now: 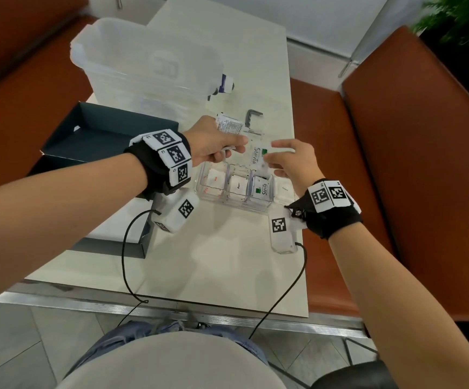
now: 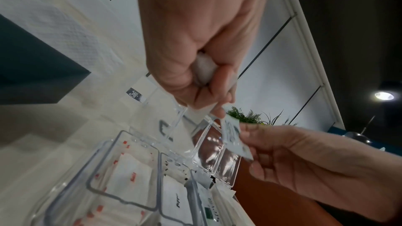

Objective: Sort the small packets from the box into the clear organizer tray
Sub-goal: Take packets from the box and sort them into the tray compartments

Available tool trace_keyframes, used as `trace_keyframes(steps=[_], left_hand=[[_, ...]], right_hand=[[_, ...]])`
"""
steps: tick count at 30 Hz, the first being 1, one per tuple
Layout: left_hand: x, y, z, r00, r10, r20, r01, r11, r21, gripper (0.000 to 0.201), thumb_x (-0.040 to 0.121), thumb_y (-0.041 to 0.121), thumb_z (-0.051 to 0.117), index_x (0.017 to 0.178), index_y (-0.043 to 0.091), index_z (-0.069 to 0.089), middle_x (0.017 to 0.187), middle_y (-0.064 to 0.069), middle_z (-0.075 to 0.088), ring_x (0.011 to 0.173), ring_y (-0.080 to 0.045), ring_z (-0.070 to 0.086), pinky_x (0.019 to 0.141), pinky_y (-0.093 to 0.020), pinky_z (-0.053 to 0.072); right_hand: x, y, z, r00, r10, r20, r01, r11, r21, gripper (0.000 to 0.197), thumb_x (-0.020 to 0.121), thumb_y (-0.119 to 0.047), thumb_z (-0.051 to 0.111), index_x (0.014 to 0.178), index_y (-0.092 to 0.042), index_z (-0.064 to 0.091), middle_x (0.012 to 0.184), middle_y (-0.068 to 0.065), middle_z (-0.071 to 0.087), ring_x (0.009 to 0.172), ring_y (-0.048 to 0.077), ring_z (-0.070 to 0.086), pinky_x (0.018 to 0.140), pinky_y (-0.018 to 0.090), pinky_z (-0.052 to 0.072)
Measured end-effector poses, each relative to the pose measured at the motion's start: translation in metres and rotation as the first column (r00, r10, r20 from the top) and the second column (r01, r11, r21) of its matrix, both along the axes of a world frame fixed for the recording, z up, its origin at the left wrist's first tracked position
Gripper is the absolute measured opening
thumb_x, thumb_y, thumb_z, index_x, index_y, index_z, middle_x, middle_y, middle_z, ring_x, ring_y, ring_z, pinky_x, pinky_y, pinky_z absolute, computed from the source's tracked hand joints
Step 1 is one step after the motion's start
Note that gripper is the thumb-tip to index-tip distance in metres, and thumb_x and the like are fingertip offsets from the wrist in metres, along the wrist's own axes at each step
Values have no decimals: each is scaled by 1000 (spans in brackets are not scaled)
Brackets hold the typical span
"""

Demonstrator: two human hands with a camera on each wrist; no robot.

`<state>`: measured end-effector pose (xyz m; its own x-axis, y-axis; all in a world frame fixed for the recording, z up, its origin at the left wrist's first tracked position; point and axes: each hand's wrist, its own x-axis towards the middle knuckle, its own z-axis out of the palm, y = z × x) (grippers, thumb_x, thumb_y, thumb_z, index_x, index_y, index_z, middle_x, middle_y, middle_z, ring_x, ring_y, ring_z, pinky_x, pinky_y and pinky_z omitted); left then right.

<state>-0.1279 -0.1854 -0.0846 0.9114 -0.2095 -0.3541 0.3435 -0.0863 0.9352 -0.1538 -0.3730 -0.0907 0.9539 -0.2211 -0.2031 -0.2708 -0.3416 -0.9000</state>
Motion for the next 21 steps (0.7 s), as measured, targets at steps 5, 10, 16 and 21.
trace_keyframes(steps=[5, 10, 16, 21], left_hand=[[2, 4, -5, 999, 41, -9, -41, 999, 15, 38, 86, 13, 73, 116, -6, 61, 84, -10, 71, 50, -10, 47, 40, -15, 36], [1, 5, -7, 998, 50, -38, -50, 999, 9, 36, 87, 18, 72, 115, -3, 62, 88, -12, 70, 51, -11, 46, 39, -15, 33], [0, 4, -7, 997, 42, -57, -44, 999, -18, 22, 91, 26, 67, 100, 5, 66, 85, -10, 69, 50, -11, 44, 38, -14, 33], [0, 4, -7, 994, 65, -86, -69, 997, -46, 24, 92, 31, 65, 97, 8, 66, 83, -10, 70, 45, -9, 46, 36, -14, 33]], right_hand=[[0, -19, -26, 983, -73, -170, 36, 976, -215, 11, 84, 1, 66, 88, -8, 60, 91, 16, 69, 67, 16, 63, 55, 22, 49], [0, -18, -38, 976, -96, -193, 34, 953, -301, 9, 85, 0, 66, 92, -6, 64, 81, 11, 68, 60, 12, 61, 57, 21, 53], [-1, -11, -41, 988, -49, -144, -22, 891, -454, 16, 84, -1, 64, 76, -13, 59, 105, 14, 67, 96, 28, 67, 83, 34, 56], [-2, -6, -42, 991, 4, -134, -83, 804, -589, 16, 87, -2, 59, 102, -1, 65, 112, 12, 63, 103, 23, 59, 73, 21, 41]])
